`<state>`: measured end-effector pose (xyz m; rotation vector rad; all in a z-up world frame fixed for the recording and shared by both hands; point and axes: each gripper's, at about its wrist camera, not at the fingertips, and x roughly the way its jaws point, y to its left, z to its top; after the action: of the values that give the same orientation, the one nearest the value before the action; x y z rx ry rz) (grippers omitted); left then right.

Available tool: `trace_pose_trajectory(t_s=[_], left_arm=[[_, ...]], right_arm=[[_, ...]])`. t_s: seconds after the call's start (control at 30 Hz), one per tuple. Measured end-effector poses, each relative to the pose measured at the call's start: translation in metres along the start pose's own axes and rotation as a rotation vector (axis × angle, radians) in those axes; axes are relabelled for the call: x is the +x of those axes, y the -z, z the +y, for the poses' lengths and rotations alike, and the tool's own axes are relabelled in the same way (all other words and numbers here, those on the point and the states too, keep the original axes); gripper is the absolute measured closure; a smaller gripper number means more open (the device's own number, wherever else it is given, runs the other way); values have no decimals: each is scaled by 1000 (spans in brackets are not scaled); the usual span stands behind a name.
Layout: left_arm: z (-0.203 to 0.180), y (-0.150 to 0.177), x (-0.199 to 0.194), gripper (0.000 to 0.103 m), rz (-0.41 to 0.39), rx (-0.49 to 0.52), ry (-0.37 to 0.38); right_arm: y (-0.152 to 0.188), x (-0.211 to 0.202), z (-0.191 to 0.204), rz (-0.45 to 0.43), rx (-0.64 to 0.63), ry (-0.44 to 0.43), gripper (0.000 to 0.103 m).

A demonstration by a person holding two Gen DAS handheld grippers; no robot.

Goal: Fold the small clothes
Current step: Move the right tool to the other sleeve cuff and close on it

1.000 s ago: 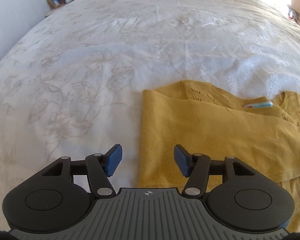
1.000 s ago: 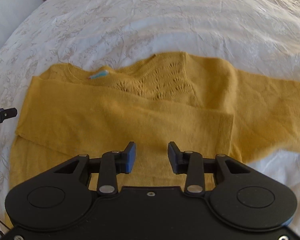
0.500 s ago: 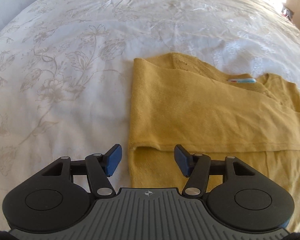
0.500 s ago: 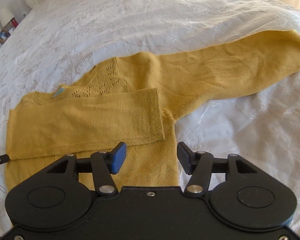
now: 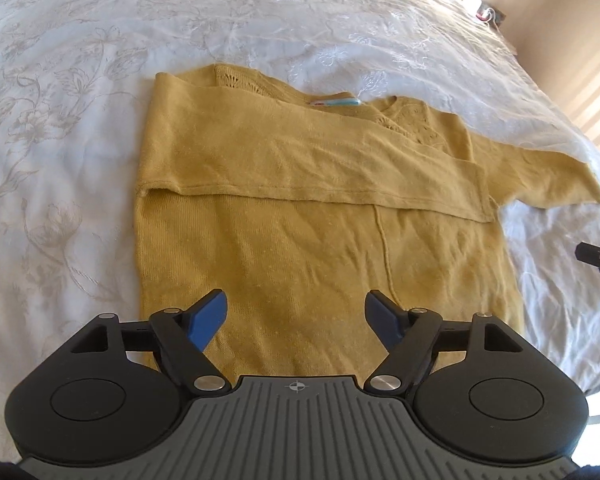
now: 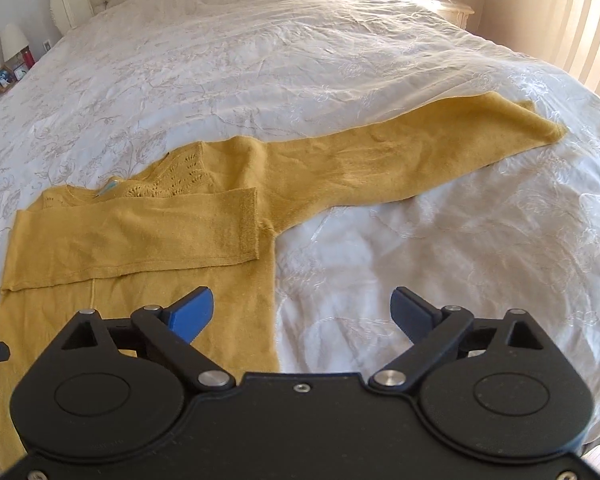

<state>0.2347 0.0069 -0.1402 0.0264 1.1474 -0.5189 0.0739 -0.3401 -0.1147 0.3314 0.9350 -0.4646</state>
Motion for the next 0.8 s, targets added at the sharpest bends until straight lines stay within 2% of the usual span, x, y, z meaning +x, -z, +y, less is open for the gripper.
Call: trace_pose_trajectory(t_s=[0.2, 0.33, 0.43, 0.63, 0.8], left_arm=[[-22, 0, -19, 28, -65, -84, -89], [-48, 8, -30, 26, -105, -169, -133], [-72, 15, -30, 20, -125, -208, -159], [-117, 23, -23, 19, -132, -232, -176], [-141, 24, -21, 19, -129, -236, -191]], right_arm=[[-26, 1, -68, -19, -17, -7, 7], [-61, 4, -120, -59, -43, -7, 7], [-92, 8, -155, -100, -55, -10, 7], [-146, 28, -206, -147, -79, 8, 7], [-172, 62, -235, -111, -108, 49, 7]])
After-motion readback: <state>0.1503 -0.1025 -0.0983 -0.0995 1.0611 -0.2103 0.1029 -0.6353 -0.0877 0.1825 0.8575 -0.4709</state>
